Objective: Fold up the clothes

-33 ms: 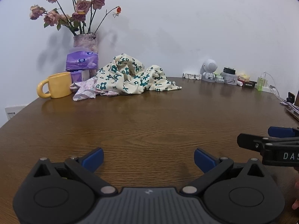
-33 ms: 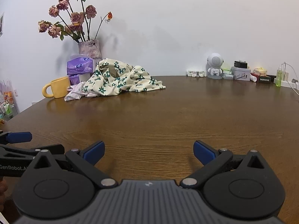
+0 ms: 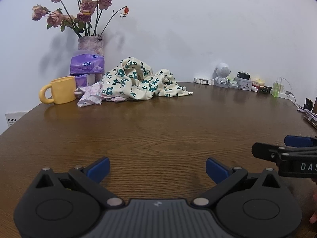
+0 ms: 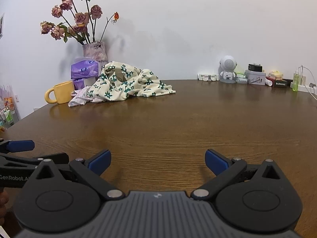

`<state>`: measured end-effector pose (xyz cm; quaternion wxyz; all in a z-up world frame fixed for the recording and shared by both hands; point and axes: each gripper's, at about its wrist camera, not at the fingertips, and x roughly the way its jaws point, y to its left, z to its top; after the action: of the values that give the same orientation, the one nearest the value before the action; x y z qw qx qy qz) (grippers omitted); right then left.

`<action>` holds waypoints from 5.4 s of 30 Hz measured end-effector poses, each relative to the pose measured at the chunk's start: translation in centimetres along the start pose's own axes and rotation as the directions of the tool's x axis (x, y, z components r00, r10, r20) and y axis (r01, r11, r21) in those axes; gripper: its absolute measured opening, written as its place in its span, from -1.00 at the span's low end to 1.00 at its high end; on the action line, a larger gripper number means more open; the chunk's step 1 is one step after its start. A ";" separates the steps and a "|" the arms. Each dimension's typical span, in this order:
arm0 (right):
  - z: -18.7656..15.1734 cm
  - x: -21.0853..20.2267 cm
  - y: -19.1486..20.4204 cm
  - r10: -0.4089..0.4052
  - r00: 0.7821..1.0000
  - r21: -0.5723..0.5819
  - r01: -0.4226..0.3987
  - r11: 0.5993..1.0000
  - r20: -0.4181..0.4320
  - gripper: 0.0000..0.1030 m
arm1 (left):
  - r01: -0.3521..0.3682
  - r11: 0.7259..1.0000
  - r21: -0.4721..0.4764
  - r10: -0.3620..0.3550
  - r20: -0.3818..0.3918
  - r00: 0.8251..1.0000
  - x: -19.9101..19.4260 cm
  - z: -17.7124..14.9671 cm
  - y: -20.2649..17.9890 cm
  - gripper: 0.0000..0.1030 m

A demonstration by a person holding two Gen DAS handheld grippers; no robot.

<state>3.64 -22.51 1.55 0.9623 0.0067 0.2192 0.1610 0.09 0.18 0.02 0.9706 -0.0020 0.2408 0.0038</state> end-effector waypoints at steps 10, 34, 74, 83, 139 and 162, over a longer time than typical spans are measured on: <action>-0.7 0.1 0.3 0.001 1.000 -0.001 -0.001 1.000 -0.003 0.99 | 0.013 0.998 -0.056 -0.013 0.000 1.000 0.1 0.1 0.2 1.00; -1.0 0.0 0.2 0.009 1.000 0.013 -0.009 1.000 -0.003 0.99 | -0.003 0.996 -0.089 0.005 0.014 1.000 -0.2 -0.3 0.4 1.00; -0.8 -0.2 0.2 0.016 1.000 0.019 -0.016 1.000 -0.010 0.99 | -0.006 0.998 -0.069 0.007 0.014 1.000 -0.1 -0.3 0.2 1.00; -0.8 -0.2 0.1 0.017 1.000 0.019 -0.016 1.000 -0.012 0.99 | -0.002 0.998 -0.066 0.003 0.012 1.000 0.0 -0.3 0.2 1.00; -0.9 -0.1 0.1 0.024 1.000 0.025 -0.024 0.999 -0.007 0.99 | -0.012 0.998 -0.055 0.014 0.018 1.000 -0.1 -0.4 -0.1 1.00; -0.9 -0.1 0.0 0.029 1.000 0.027 -0.028 0.999 -0.012 0.99 | -0.015 0.999 -0.047 0.016 0.015 1.000 0.0 -0.4 -0.1 1.00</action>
<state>3.17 -22.62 0.76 0.9583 0.0216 0.2273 0.1718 -0.12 0.05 -0.30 0.9721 -0.0229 0.2329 0.0171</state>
